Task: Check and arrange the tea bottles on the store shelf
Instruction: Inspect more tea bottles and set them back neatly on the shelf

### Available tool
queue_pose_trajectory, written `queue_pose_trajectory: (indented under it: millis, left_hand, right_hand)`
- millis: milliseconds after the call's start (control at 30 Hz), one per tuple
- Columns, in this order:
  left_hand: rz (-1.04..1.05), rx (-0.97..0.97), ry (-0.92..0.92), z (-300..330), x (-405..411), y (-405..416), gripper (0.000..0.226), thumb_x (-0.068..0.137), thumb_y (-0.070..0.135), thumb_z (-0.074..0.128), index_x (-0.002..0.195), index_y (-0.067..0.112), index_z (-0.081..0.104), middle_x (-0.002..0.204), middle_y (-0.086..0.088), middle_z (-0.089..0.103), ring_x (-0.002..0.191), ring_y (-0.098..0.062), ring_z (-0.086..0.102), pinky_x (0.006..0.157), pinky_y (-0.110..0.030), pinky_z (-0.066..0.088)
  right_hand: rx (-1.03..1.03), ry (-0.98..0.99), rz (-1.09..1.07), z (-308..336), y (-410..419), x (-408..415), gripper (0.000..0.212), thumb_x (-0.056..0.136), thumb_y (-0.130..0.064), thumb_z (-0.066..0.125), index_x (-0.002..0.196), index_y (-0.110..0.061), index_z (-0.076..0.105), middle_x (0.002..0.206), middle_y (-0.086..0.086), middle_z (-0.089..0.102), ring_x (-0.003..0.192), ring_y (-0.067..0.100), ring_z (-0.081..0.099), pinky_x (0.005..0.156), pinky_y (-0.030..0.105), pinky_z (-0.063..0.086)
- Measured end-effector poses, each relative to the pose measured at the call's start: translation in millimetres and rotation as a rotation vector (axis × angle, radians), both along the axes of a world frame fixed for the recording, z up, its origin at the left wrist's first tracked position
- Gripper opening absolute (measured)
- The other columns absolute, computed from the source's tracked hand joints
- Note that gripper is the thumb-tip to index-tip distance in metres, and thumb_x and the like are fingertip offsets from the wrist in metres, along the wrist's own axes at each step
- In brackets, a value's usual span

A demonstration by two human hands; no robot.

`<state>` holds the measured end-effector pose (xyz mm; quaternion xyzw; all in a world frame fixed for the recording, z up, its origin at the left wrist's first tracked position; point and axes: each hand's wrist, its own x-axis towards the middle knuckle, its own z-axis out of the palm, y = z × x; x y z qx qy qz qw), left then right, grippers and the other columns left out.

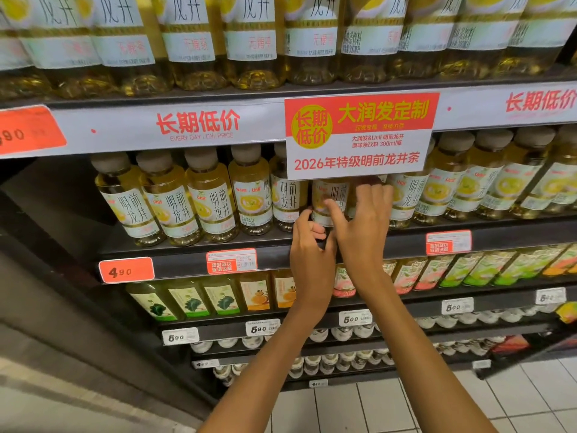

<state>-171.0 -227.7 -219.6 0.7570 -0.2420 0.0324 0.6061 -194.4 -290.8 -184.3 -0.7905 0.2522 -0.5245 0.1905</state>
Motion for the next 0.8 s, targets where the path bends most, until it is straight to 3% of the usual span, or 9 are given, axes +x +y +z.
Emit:
queue_pose_trajectory:
  millis: [67, 167, 233, 300, 400, 500, 633, 700, 800]
  left_hand:
    - [-0.022, 0.049, -0.041, 1, 4, 4, 0.054, 0.089, 0.004, 0.062, 0.138, 0.001, 0.04, 0.121, -0.019, 0.057, 0.104, -0.024, 0.058, 0.087, -0.013, 0.045]
    - [-0.06, 0.066, -0.075, 1, 9, 13, 0.051, 0.088, -0.002, 0.061, 0.136, -0.002, 0.043, 0.121, -0.017, 0.055, 0.09, -0.009, 0.056, 0.075, 0.002, 0.039]
    - [-0.077, 0.024, -0.025, 1, 12, 22, 0.047, 0.089, -0.001, 0.06, 0.133, 0.002, 0.047, 0.119, -0.013, 0.058, 0.085, -0.001, 0.058, 0.071, -0.002, 0.044]
    - [-0.053, -0.03, 0.018, 0, 17, 33, 0.041, 0.088, -0.002, 0.059, 0.127, 0.007, 0.052, 0.114, -0.009, 0.063, 0.088, -0.005, 0.061, 0.072, -0.008, 0.048]
    - [0.035, -0.11, 0.079, 0, 27, 48, 0.038, 0.086, -0.008, 0.057, 0.12, 0.009, 0.055, 0.106, -0.005, 0.064, 0.083, 0.003, 0.061, 0.071, -0.007, 0.048]
    - [0.058, -0.15, 0.12, 0, 37, 60, 0.037, 0.086, -0.01, 0.053, 0.119, 0.007, 0.056, 0.103, -0.003, 0.064, 0.08, 0.014, 0.06, 0.071, -0.006, 0.047]
    - [0.044, -0.161, 0.117, 0, 43, 67, 0.035, 0.088, -0.009, 0.053, 0.118, 0.009, 0.056, 0.098, 0.0, 0.063, 0.081, 0.01, 0.061, 0.076, -0.011, 0.05]
    - [0.037, -0.168, 0.139, 1, 43, 68, 0.035, 0.088, -0.008, 0.053, 0.118, 0.01, 0.057, 0.097, 0.002, 0.064, 0.085, 0.003, 0.064, 0.08, -0.017, 0.053]
    - [0.0, -0.173, 0.148, 3, 43, 67, 0.035, 0.088, -0.008, 0.053, 0.116, 0.012, 0.056, 0.096, 0.003, 0.063, 0.09, -0.009, 0.064, 0.081, -0.019, 0.053]
  right_hand:
    - [-0.016, 0.008, -0.022, -1, 2, 4, 0.026, 0.078, -0.01, 0.074, 0.088, 0.008, 0.057, 0.091, 0.027, 0.055, 0.093, 0.024, 0.034, 0.081, 0.042, 0.039]
    - [-0.026, -0.031, -0.03, -3, 10, 8, 0.031, 0.078, -0.006, 0.074, 0.095, 0.011, 0.055, 0.101, 0.03, 0.053, 0.1, 0.026, 0.035, 0.085, 0.041, 0.04]
    - [-0.042, -0.097, 0.017, -4, 17, 11, 0.034, 0.081, -0.005, 0.072, 0.102, 0.013, 0.052, 0.105, 0.031, 0.051, 0.104, 0.027, 0.037, 0.087, 0.036, 0.037]
    - [-0.133, -0.104, 0.07, -3, 26, 16, 0.03, 0.083, -0.005, 0.07, 0.102, 0.01, 0.053, 0.097, 0.028, 0.054, 0.098, 0.029, 0.044, 0.082, 0.037, 0.041]
    - [-0.195, 0.034, 0.059, 10, 41, 28, 0.029, 0.08, -0.017, 0.073, 0.077, 0.006, 0.055, 0.066, 0.022, 0.055, 0.062, 0.034, 0.057, 0.054, 0.035, 0.048]
    - [-0.164, 0.187, -0.048, 29, 50, 45, 0.046, 0.075, -0.029, 0.079, 0.05, -0.004, 0.05, 0.041, 0.013, 0.047, 0.037, 0.028, 0.052, 0.042, 0.026, 0.036]
    - [-0.084, 0.401, -0.068, 25, 48, 58, 0.052, 0.099, -0.043, 0.044, 0.057, -0.013, 0.04, 0.052, 0.009, 0.042, 0.057, 0.029, 0.058, 0.055, 0.032, 0.022]
    - [-0.044, 0.339, -0.065, 26, 48, 56, 0.049, 0.097, -0.042, 0.048, 0.058, -0.011, 0.045, 0.056, 0.016, 0.054, 0.059, 0.033, 0.06, 0.054, 0.031, 0.022]
    - [-0.01, 0.182, -0.096, 28, 49, 54, 0.048, 0.083, -0.042, 0.07, 0.063, 0.0, 0.06, 0.063, 0.021, 0.063, 0.06, 0.036, 0.062, 0.052, 0.029, 0.029]
